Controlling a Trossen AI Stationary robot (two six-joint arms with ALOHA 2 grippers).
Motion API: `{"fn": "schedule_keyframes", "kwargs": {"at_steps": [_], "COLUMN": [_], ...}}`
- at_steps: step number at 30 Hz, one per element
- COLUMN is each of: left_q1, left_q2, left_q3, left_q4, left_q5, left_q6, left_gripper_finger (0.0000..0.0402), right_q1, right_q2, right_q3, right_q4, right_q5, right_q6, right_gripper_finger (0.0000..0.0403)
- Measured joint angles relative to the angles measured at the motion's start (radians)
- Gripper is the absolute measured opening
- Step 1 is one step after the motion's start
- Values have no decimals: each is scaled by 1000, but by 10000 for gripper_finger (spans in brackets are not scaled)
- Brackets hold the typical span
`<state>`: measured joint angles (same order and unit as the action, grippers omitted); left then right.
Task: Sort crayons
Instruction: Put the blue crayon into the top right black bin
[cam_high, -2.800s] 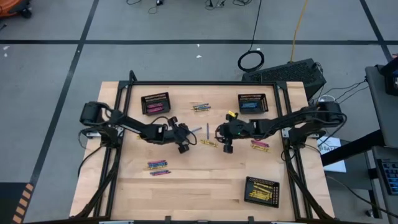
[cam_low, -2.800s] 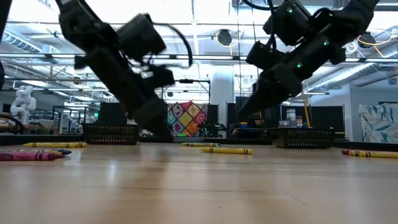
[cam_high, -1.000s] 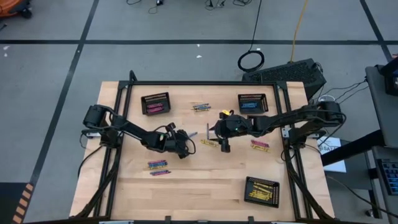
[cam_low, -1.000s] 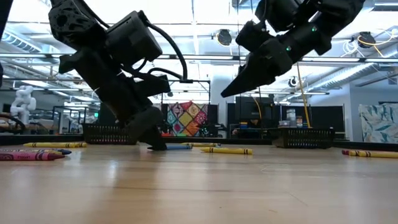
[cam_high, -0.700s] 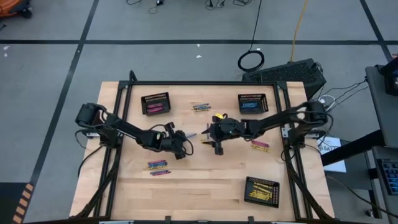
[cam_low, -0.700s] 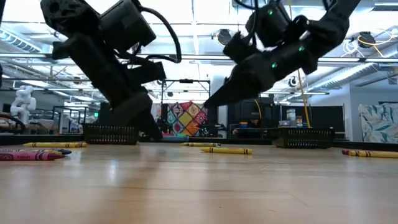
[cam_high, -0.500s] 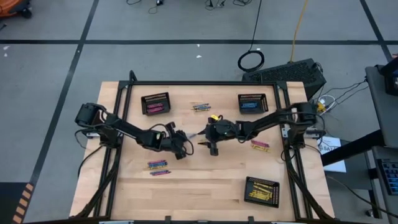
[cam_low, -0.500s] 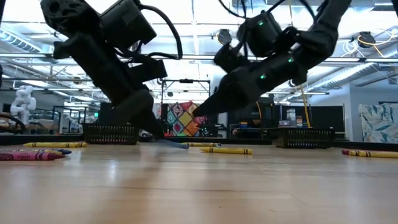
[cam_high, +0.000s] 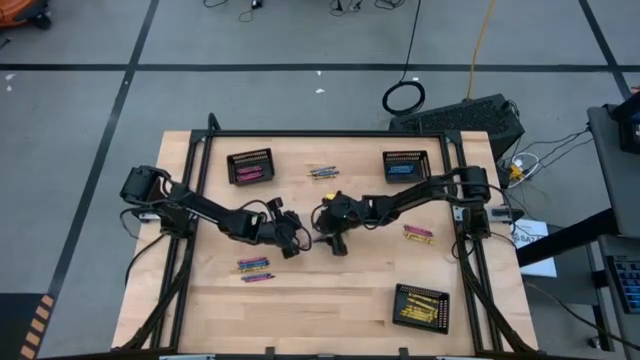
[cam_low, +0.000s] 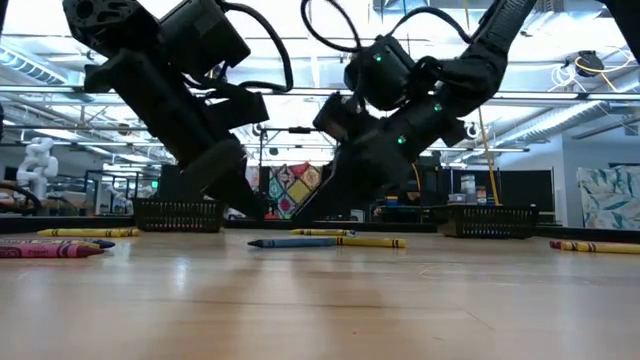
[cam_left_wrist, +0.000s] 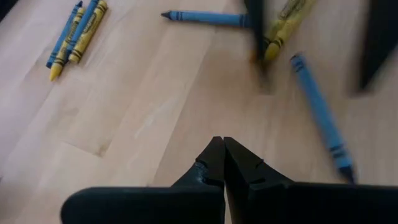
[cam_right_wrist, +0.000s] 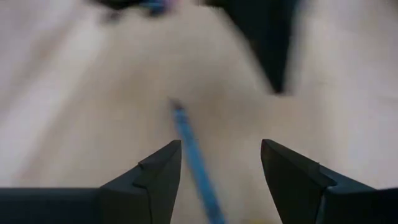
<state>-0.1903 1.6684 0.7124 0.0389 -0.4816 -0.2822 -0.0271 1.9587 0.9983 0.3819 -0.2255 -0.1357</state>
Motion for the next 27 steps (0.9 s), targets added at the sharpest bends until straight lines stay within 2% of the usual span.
{"fn": "schedule_keyframes", "kwargs": {"at_steps": [2, 6, 10, 14, 17, 21, 23, 27], "left_q1": [-3, -9, -29, -52, -74, -96, -107, -138], "left_q2": [0, -1, -26, -70, -88, -90, -85, -83], "left_q3": [0, 0, 0, 0, 1, 2, 2, 1], "left_q4": [-9, -49, -205, -368, -403, -355, -311, -236], "left_q5": [0, -1, -27, -124, -175, -192, -195, -218], "left_q6": [-1, -37, -89, -204, -262, -289, -289, -290], "left_gripper_finger": [1, 0, 0, 0, 0, 0, 0, 0], "right_q1": [2, 6, 7, 16, 31, 74, 98, 133], "right_q2": [-1, 0, 0, -20, -70, -91, -77, -30], "right_q3": [9, 11, 11, 11, 11, 12, 11, 9], "right_q4": [-17, -48, -106, -153, -188, -242, -243, -187], "right_q5": [-80, -98, -134, -143, -142, -141, -100, 68], "right_q6": [-54, -137, -183, -195, -216, -227, -221, -212], "right_gripper_finger": [208, 201, 179, 152, 139, 135, 137, 145]}}
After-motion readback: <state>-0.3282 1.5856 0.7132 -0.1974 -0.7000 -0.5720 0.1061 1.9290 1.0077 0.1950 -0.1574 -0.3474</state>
